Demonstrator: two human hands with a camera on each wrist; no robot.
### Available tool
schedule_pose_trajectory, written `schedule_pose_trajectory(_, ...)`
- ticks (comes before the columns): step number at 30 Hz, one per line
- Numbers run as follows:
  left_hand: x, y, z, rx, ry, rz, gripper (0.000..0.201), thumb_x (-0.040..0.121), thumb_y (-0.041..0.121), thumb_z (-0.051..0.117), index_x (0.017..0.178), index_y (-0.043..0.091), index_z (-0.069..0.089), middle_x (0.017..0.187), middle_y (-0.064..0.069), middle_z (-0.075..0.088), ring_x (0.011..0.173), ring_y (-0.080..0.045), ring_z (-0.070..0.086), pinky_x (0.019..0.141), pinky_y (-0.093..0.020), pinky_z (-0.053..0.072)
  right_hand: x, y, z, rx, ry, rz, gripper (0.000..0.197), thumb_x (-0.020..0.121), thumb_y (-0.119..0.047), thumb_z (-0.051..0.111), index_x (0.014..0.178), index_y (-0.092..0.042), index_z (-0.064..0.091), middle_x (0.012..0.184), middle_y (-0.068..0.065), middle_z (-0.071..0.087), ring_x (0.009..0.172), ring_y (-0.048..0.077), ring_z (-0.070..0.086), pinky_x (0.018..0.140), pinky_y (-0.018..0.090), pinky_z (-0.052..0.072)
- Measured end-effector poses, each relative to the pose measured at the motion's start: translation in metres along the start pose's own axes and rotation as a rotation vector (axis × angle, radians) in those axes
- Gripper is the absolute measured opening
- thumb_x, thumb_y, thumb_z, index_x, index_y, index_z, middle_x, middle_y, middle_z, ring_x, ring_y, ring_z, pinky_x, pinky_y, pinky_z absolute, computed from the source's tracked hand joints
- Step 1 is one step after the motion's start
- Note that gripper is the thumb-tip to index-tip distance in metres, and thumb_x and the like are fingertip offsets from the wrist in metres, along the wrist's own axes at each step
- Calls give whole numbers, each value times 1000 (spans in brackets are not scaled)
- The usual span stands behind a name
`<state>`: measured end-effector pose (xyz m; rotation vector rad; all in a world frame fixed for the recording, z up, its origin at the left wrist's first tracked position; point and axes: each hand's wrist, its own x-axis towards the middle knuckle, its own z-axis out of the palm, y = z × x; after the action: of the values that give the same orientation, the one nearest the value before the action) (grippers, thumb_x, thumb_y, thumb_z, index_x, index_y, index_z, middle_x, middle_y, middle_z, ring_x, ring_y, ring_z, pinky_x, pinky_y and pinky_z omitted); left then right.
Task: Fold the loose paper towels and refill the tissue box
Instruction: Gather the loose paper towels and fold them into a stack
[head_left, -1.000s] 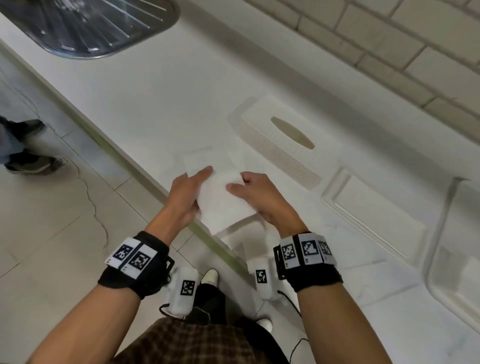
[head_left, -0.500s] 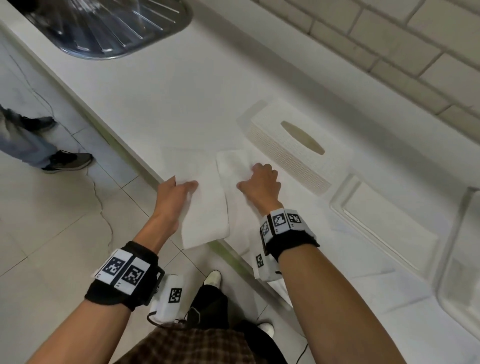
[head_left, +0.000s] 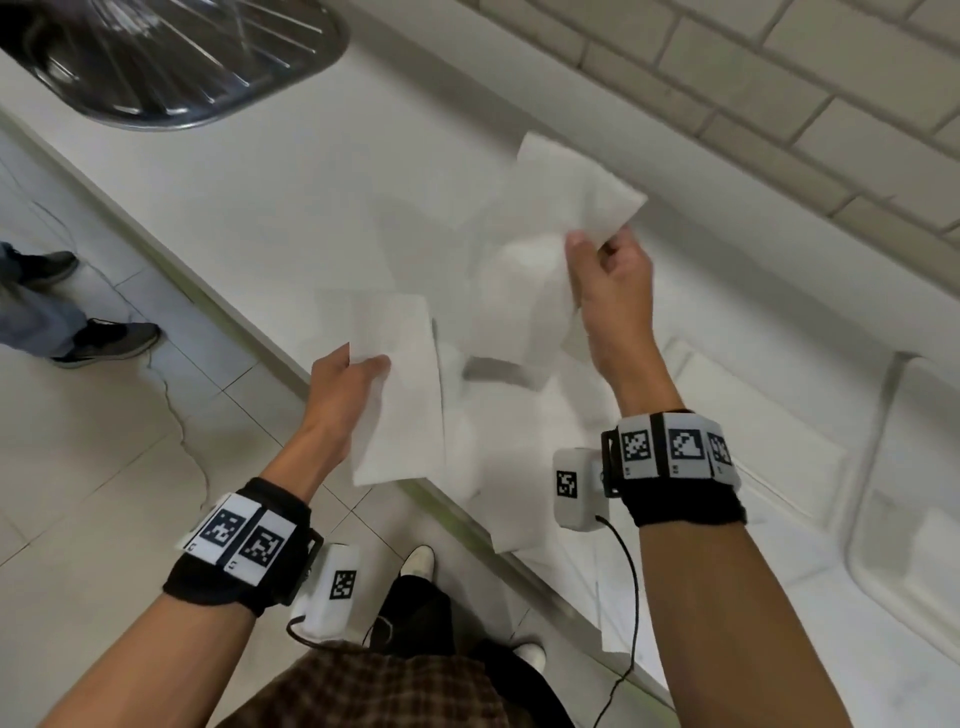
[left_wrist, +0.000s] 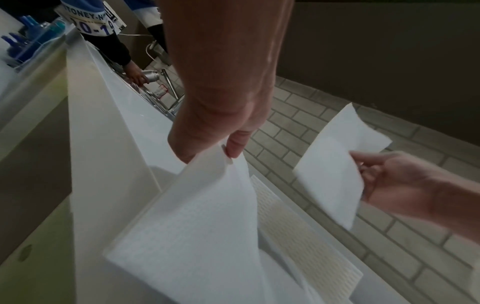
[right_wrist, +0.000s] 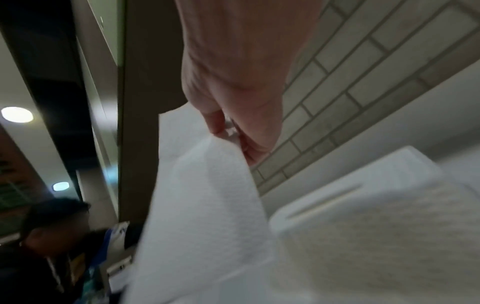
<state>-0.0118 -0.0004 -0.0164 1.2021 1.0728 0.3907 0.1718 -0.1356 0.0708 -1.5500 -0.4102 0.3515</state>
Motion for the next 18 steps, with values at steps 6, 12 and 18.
schedule_pose_trajectory(6, 1, 12, 14, -68, -57, 5, 14, 90, 22, 61, 102, 18, 67, 100, 1, 74, 90, -19, 70, 78, -32, 54, -5, -12, -3, 9, -178, 65, 10, 95, -11, 56, 96, -16, 64, 84, 0, 72, 73, 10, 66, 67, 25, 52)
schedule_pose_trajectory(12, -9, 22, 32, -217, -320, -54, 57, 90, 59, 49, 131, 21, 58, 126, -3, 67, 116, -22, 64, 97, -40, 51, -28, 44, 21, -429, -272, 196, 19, 94, -19, 53, 103, -7, 65, 97, 13, 70, 86, 27, 68, 77, 41, 56)
schedule_pose_trajectory(18, -10, 15, 37, 77, -105, 83, 26, 92, 9, 55, 117, 10, 61, 105, -5, 71, 90, -23, 68, 69, -29, 53, -37, 71, 15, -499, -348, 231, 22, 92, -16, 59, 114, -17, 63, 102, -1, 63, 90, 13, 60, 81, 28, 47)
